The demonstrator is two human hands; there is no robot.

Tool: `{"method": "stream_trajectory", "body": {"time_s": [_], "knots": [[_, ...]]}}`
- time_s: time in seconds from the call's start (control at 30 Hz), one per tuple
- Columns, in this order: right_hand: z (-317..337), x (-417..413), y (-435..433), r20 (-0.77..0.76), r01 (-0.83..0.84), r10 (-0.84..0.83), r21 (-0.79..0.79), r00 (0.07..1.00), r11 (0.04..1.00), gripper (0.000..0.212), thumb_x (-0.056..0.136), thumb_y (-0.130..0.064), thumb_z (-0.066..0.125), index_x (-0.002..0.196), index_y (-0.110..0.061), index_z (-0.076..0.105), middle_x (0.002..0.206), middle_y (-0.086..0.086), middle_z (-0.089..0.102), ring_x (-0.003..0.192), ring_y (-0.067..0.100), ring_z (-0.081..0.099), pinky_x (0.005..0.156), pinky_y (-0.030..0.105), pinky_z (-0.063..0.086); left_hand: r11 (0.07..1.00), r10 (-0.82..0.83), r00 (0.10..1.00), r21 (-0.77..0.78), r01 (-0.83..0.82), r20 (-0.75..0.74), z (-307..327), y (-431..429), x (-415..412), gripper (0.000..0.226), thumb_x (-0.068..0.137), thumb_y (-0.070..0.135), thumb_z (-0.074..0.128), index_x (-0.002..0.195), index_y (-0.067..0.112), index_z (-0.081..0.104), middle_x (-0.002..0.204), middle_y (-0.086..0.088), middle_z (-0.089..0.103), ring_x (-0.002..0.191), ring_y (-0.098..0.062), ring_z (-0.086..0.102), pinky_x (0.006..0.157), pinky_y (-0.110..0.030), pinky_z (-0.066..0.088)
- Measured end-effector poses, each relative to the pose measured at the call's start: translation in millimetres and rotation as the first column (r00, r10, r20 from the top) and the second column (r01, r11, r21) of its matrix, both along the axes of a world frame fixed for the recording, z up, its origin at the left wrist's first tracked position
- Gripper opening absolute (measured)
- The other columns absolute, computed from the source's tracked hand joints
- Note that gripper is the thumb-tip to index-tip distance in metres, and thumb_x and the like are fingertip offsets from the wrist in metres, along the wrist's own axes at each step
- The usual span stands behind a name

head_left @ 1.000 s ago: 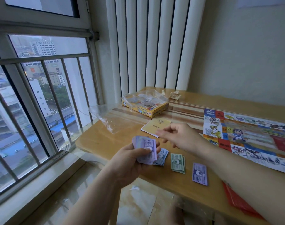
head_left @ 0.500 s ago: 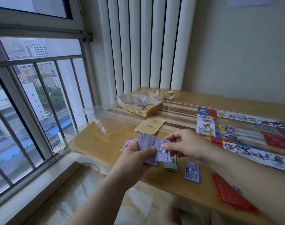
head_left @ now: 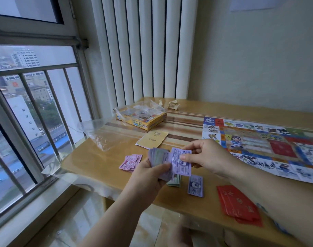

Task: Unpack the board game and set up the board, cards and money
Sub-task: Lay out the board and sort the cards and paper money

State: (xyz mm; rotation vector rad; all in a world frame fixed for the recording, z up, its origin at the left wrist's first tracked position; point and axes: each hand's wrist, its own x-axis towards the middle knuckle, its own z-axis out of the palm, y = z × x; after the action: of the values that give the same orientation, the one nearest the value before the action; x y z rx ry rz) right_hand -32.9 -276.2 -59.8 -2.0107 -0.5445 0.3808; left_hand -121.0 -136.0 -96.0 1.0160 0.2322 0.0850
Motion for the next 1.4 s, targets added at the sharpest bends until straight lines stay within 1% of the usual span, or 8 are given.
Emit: {"method": "stream_trajectory", "body": {"time_s": [0.27, 0.47, 0.6, 0.7, 0.77, 0.9, 1.13, 1.4], "knots": [[-5, 2, -11, -0.139, 0.045, -0.027, 0.125, 0.990, 0.991, 0.013, 0.082, -0.004, 0.069, 0.087, -0.015, 0.065, 0.086, 0.011, 0.071, 0.075, 0.020, 0.064, 0.066, 0.027, 0.050, 0.997, 0.072, 0.996, 0.009, -0.072, -0.043, -1, -9, 7, 0.018, 0.087, -0.009, 0.054, 0.104, -0.005, 0.058, 0.095, -0.024, 0.069, 0.082, -0.030, 0.068, 0.077, -0.036, 0.056], [-11, 5, -13, -0.220, 0.080, -0.047, 0.140, 0.974, 0.987, 0.023, 0.083, -0.005, 0.068, 0.104, -0.012, 0.064, 0.085, 0.007, 0.071, 0.068, 0.012, 0.061, 0.059, 0.021, 0.045, 0.993, 0.084, 0.993, -0.079, -0.091, -0.087, 2, -21, 12, 0.015, 0.087, -0.009, 0.055, 0.101, -0.006, 0.059, 0.082, -0.019, 0.071, 0.070, -0.025, 0.070, 0.061, -0.028, 0.059], [-12, 5, -16, -0.126, 0.056, -0.046, 0.082, 0.991, 0.995, 0.022, 0.086, -0.007, 0.066, 0.089, -0.028, 0.061, 0.077, 0.000, 0.070, 0.066, 0.008, 0.061, 0.060, 0.020, 0.047, 0.974, 0.068, 0.986, -0.202, -0.099, -0.155, 3, -24, 14, 0.019, 0.089, -0.005, 0.054, 0.107, -0.007, 0.059, 0.100, -0.025, 0.069, 0.085, -0.031, 0.067, 0.073, -0.033, 0.057], [-15, 6, -17, -0.214, 0.055, -0.021, 0.158, 0.977, 0.986, 0.021, 0.085, -0.002, 0.064, 0.102, -0.016, 0.066, 0.089, 0.011, 0.072, 0.079, 0.019, 0.064, 0.076, 0.033, 0.051, 0.953, 0.007, 0.983, -0.296, -0.062, -0.181, 6, -26, 11, 0.018, 0.089, -0.002, 0.054, 0.105, -0.006, 0.061, 0.103, -0.025, 0.068, 0.095, -0.033, 0.064, 0.082, -0.035, 0.054], [-17, 7, -18, -0.323, 0.080, 0.006, 0.249, 0.946, 0.965, 0.028, 0.085, 0.003, 0.062, 0.111, -0.006, 0.064, 0.103, 0.022, 0.069, 0.090, 0.027, 0.065, 0.089, 0.040, 0.051, 0.934, -0.025, 0.984, -0.354, -0.040, -0.177, 10, -27, 8, 0.015, 0.089, -0.002, 0.053, 0.098, -0.008, 0.063, 0.096, -0.025, 0.069, 0.087, -0.031, 0.066, 0.072, -0.034, 0.057], [-21, 9, -20, -0.430, 0.096, 0.073, 0.357, 0.900, 0.929, 0.034, 0.085, 0.006, 0.059, 0.118, 0.001, 0.060, 0.112, 0.027, 0.065, 0.092, 0.026, 0.065, 0.086, 0.034, 0.054, 0.922, -0.021, 0.986, -0.385, -0.045, -0.166, 15, -30, 6, 0.014, 0.091, -0.003, 0.051, 0.090, -0.009, 0.063, 0.082, -0.024, 0.070, 0.064, -0.028, 0.070, 0.053, -0.030, 0.058], [-17, 9, -25, -0.506, 0.078, 0.172, 0.434, 0.845, 0.898, 0.028, 0.087, 0.005, 0.054, 0.112, -0.002, 0.064, 0.096, 0.015, 0.070, 0.082, 0.018, 0.068, 0.075, 0.028, 0.058, 0.946, 0.013, 0.987, -0.318, -0.064, -0.160, 15, -32, 7, 0.011, 0.091, -0.004, 0.050, 0.088, -0.007, 0.060, 0.075, -0.023, 0.070, 0.057, -0.026, 0.069, 0.047, -0.028, 0.056], [-13, 5, -19, -0.200, 0.040, -0.016, 0.120, 0.980, 0.992, 0.019, 0.084, 0.000, 0.065, 0.095, -0.016, 0.066, 0.091, 0.010, 0.071, 0.082, 0.022, 0.067, 0.085, 0.039, 0.055, 0.979, 0.095, 0.982, -0.162, -0.121, -0.164, 7, -31, 16, 0.010, 0.090, 0.004, 0.055, 0.098, -0.001, 0.061, 0.091, -0.021, 0.067, 0.076, -0.027, 0.061, 0.068, -0.031, 0.044]]}}
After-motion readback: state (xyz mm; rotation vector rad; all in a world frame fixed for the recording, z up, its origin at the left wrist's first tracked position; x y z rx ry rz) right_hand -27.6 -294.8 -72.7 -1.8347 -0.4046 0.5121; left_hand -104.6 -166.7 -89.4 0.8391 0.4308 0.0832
